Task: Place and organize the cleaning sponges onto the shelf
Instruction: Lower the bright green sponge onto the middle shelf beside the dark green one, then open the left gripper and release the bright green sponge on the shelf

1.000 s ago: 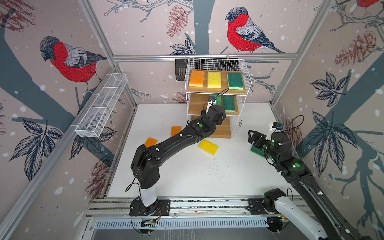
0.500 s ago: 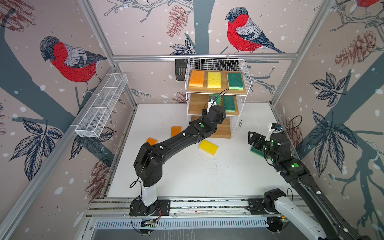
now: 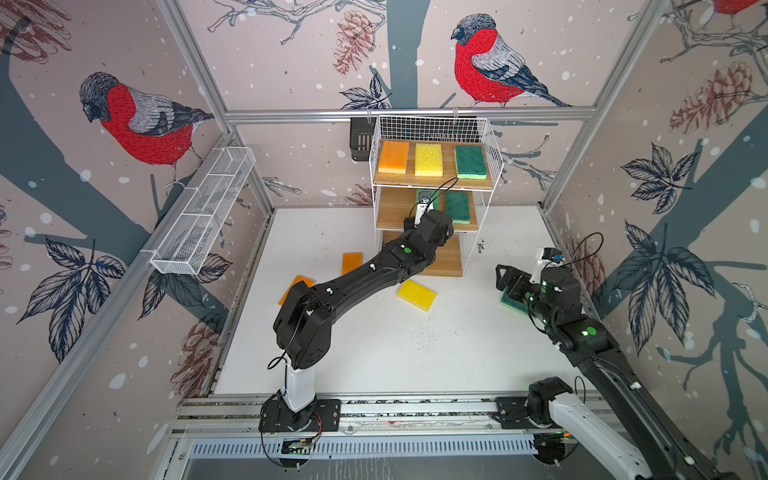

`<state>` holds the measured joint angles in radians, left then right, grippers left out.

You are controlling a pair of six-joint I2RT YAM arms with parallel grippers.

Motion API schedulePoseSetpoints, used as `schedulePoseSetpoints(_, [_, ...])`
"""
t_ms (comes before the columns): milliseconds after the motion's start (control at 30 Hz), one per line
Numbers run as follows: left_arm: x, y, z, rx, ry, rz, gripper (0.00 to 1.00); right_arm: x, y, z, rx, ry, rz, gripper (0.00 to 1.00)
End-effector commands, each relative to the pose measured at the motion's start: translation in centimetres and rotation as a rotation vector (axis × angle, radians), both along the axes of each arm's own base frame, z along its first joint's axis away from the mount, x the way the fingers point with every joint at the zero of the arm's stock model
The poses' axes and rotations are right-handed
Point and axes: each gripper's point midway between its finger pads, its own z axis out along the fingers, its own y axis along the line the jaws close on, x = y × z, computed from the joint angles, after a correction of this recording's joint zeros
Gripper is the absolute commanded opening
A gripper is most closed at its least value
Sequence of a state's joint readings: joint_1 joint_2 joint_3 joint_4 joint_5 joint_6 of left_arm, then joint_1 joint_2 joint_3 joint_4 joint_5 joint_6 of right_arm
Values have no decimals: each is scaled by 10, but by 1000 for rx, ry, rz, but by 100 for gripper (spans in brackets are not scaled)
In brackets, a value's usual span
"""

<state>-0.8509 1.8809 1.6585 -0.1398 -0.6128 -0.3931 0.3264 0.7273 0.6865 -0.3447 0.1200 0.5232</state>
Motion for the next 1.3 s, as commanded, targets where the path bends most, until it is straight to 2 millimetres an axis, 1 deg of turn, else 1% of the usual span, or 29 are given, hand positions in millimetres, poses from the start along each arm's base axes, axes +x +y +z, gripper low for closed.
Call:
schedulePoseSetpoints(0, [3, 1, 5, -22, -15, 12, 73, 2, 2, 4, 8, -21, 8, 93])
schedulePoseSetpoints(200, [1, -2, 9, -48, -11, -6, 79, 2, 3, 3, 17, -17, 15, 93])
schedulePoseSetpoints(400, [-6, -5, 23, -100, -17, -46, 81, 1, 5, 2, 29, -14, 23, 93])
schedulePoseSetpoints(533, [-14, -2, 36, -136, -34, -76, 82, 0, 6, 4, 36, -18, 29, 93])
schedulePoseSetpoints(633, [-21, -5, 44, -157, -41, -121, 83, -1, 7, 5, 44, -21, 30, 93])
schedulePoseSetpoints(700, [-25, -5, 46, -165, -40, -137, 83, -2, 7, 5, 49, -19, 31, 93])
schedulePoseSetpoints(833, [-34, 5, 51, -177, -46, -141, 82, -4, 8, 5, 56, -17, 37, 93])
schedulePoseSetpoints(900, [-42, 6, 52, -184, -45, -169, 81, -5, 8, 5, 59, -15, 37, 93])
schedulePoseSetpoints(967, [-51, 7, 53, -198, -42, -207, 80, -5, 8, 5, 59, -17, 39, 93])
schedulePoseSetpoints(1067, [-63, 10, 53, -215, -41, -254, 74, -6, 8, 6, 60, -20, 40, 93])
schedulePoseSetpoints(1167, [-73, 10, 52, -213, -41, -300, 63, -6, 8, 6, 63, -20, 43, 93])
schedulePoseSetpoints(1233, [-77, 8, 50, -207, -39, -326, 59, -6, 8, 5, 63, -20, 44, 93])
schedulePoseSetpoints(1267, [-78, 8, 49, -202, -44, -340, 54, -6, 9, 5, 64, -19, 46, 93])
